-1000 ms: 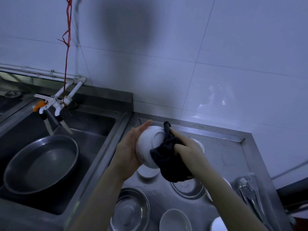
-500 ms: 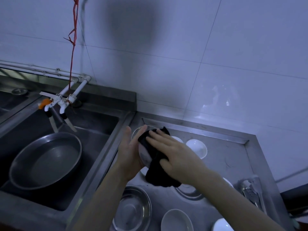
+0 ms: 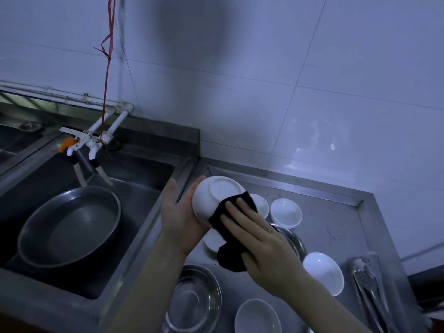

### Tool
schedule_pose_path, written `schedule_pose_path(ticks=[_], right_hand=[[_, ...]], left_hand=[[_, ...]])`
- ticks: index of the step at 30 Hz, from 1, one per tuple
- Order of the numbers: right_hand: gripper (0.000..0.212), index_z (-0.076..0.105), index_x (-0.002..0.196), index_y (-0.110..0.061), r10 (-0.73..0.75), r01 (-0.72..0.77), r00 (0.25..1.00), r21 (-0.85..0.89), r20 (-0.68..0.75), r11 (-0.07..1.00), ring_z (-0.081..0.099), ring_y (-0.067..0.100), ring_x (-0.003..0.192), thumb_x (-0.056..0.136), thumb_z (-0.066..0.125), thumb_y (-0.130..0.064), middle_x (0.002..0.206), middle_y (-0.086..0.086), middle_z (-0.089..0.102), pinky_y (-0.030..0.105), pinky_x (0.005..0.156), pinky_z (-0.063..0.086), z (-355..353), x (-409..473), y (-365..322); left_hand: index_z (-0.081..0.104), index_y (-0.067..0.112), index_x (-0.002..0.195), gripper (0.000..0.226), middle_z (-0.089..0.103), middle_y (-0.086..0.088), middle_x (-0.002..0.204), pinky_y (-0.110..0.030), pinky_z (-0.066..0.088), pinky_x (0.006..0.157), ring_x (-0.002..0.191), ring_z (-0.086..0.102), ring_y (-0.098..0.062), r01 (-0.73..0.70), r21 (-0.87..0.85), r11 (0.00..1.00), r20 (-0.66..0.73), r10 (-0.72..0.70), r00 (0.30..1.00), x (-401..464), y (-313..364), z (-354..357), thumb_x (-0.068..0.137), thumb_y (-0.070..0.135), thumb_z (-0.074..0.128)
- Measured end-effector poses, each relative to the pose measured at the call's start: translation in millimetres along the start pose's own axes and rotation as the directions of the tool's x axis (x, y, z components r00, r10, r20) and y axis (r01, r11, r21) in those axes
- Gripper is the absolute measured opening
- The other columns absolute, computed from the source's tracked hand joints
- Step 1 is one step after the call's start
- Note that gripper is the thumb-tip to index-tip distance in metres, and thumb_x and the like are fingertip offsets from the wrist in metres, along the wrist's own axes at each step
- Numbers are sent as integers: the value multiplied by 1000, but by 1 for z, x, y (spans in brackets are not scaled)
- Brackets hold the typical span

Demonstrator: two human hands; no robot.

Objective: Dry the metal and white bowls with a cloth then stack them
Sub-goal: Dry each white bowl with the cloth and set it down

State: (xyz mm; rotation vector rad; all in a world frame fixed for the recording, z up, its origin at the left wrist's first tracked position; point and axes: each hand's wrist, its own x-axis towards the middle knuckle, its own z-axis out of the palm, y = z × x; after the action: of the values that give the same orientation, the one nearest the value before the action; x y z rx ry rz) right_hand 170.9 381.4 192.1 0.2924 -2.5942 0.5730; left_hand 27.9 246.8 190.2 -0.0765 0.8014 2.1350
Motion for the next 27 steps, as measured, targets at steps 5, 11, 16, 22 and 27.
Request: schedule_pose_path(ticks=[5, 11, 16, 22, 27], right_hand=[[83, 53, 132, -44, 552, -553, 816, 505, 170, 662, 52, 2, 122, 58, 44, -7, 133, -21, 57, 19, 100, 41, -13, 10, 25], [90, 33, 144, -46, 398, -518, 820, 237, 411, 822, 32, -1, 137, 64, 46, -8, 149, -30, 31, 21, 109, 30, -26, 38, 31], [74, 36, 148, -26, 71, -95, 874, 26, 480, 995, 5, 6, 148, 75, 21, -27, 158, -15, 21, 28, 120, 13, -7, 55, -4], [71, 36, 146, -38, 425, -522, 769, 86, 477, 849, 31, 9, 139, 79, 46, -17, 152, -16, 34, 21, 109, 24, -4, 84, 20], [74, 41, 144, -34, 502, -614, 745, 157, 438, 774, 32, 8, 140, 75, 46, -8, 149, -14, 39, 20, 111, 24, 21, 77, 23]], left_hand=[[71, 23, 113, 33, 71, -10, 119, -38, 60, 72, 97, 71, -25, -57, 253, 966, 20, 54, 998, -3, 1, 2, 86, 31, 54], [74, 25, 112, 29, 70, -11, 119, -47, 51, 92, 106, 68, -27, -5, 379, 925, 23, -4, 1000, 0, -2, 2, 88, 36, 61], [54, 18, 139, 65, 62, -19, 132, -51, 44, 106, 123, 60, -33, 68, 271, 960, -62, -53, 997, 8, -4, -17, 99, 60, 25], [73, 17, 116, 47, 69, -14, 123, -42, 58, 87, 111, 67, -28, 9, 268, 964, 4, -10, 1000, 7, -3, -22, 91, 47, 46], [55, 20, 137, 50, 65, -10, 131, -39, 57, 91, 119, 63, -28, -24, 294, 955, 22, 19, 1000, 18, -9, -45, 87, 28, 56]])
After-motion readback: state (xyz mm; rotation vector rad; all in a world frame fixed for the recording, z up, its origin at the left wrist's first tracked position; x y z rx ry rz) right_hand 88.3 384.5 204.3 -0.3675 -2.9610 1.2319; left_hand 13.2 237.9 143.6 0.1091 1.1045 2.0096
